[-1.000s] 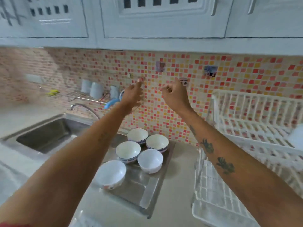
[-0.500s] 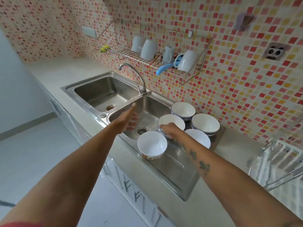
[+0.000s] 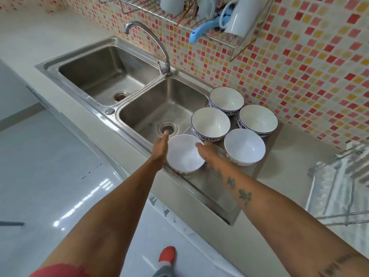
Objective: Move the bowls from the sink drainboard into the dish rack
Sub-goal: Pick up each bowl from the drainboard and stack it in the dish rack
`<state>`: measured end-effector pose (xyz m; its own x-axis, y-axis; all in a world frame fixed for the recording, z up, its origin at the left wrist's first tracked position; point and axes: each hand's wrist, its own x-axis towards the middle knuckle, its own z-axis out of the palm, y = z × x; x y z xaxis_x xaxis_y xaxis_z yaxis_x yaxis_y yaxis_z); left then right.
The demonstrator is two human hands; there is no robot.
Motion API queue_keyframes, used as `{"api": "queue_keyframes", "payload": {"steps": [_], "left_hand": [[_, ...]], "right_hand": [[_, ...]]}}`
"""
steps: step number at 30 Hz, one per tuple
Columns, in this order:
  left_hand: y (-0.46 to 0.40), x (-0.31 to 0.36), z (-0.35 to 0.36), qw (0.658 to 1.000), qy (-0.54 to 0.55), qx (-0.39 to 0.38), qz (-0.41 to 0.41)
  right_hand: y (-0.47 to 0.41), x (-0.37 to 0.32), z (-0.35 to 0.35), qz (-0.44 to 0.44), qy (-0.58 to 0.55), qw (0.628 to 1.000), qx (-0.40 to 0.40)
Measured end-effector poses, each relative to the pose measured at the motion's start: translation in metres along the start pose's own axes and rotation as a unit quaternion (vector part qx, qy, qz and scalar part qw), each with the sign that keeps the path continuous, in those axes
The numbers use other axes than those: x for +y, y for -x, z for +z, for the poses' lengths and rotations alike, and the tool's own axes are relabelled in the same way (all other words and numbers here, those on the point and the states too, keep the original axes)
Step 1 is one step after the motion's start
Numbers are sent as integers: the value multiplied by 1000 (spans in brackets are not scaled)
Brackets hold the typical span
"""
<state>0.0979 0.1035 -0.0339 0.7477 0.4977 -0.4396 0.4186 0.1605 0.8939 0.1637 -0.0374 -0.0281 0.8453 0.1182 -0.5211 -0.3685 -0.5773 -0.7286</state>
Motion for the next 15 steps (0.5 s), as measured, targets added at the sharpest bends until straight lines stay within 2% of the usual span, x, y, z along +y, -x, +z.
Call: {"api": "queue_keyframes", "payload": {"steps": [7, 12, 15], "left_hand": [[2, -14, 15, 991, 94, 53, -75], [6, -11, 17, 989, 104, 67, -82], [7, -7, 17, 988, 111, 59, -86]], "right_hand": [[1, 5, 9, 6, -37, 999, 18], [1, 4, 11, 19, -56, 998, 13], [4, 6, 13, 10, -88, 995, 48]]}}
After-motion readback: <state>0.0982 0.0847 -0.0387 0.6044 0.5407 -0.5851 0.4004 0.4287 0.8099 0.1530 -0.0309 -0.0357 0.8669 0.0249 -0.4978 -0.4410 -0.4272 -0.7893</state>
